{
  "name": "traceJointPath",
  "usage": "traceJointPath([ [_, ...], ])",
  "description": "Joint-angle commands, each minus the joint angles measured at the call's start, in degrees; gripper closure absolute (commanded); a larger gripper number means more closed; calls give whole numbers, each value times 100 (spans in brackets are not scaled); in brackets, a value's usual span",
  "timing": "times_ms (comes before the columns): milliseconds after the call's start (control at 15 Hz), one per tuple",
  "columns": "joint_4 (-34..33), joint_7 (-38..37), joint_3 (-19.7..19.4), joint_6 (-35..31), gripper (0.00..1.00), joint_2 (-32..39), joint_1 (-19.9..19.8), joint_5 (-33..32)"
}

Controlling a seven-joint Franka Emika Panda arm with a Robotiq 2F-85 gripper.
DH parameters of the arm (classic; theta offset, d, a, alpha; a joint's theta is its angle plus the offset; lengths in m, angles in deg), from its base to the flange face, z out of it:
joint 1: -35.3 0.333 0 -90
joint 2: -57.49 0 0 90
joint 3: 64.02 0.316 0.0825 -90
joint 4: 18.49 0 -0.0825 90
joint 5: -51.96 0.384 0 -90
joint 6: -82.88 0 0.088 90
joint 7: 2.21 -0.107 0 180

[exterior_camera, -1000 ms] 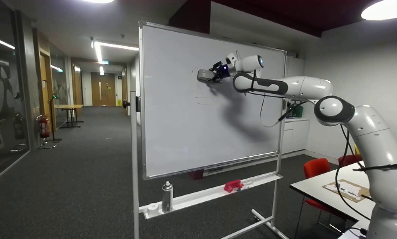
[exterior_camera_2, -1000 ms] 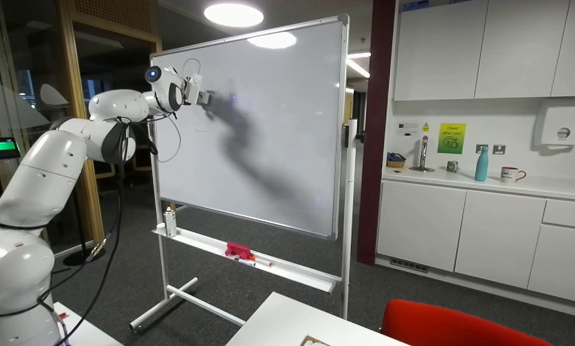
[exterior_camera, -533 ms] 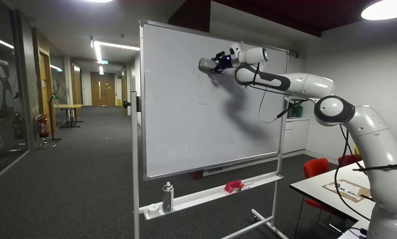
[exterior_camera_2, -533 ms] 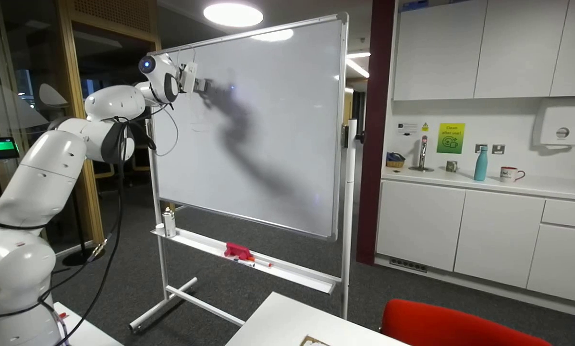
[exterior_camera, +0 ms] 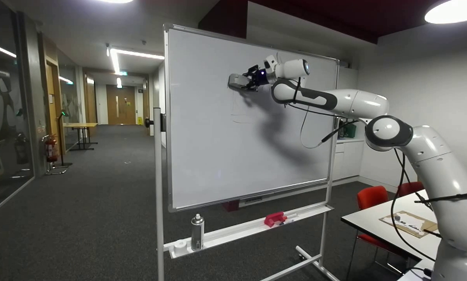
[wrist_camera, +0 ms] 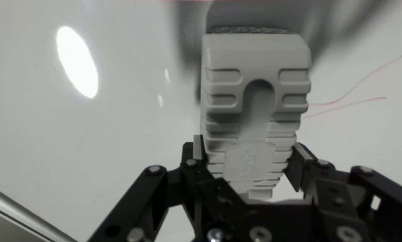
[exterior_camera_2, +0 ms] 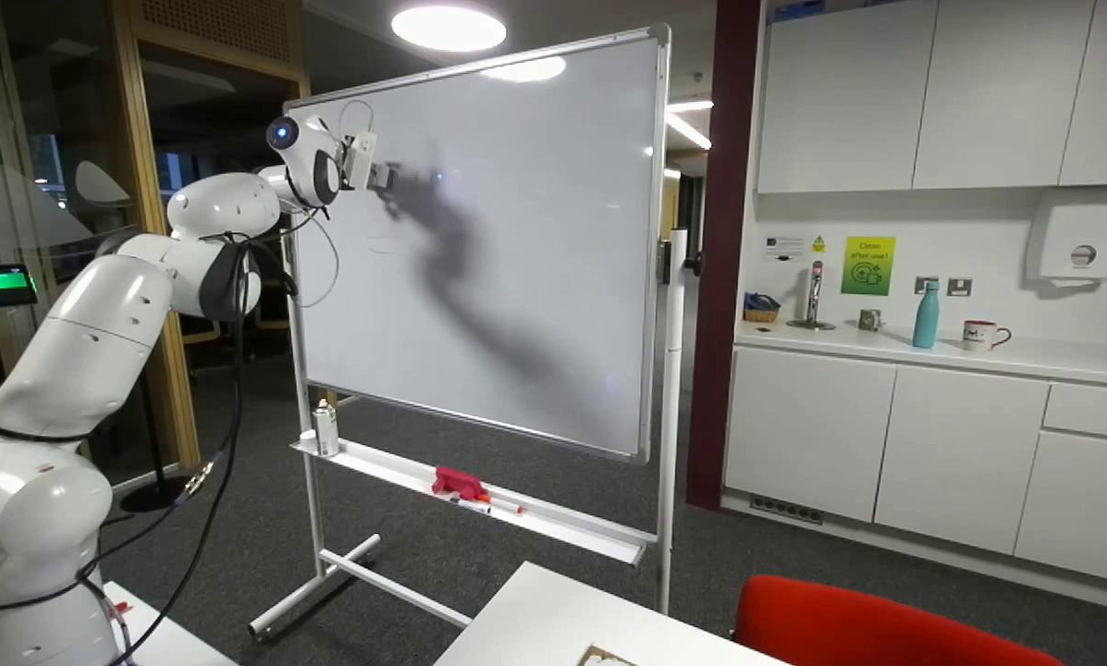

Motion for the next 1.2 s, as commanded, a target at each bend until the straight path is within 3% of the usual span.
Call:
traceJointPath([
  [0, -262, 172, 12, 214, 66, 238, 180, -41],
  [1133, 468, -18, -90, 378, 66, 250, -151, 49],
])
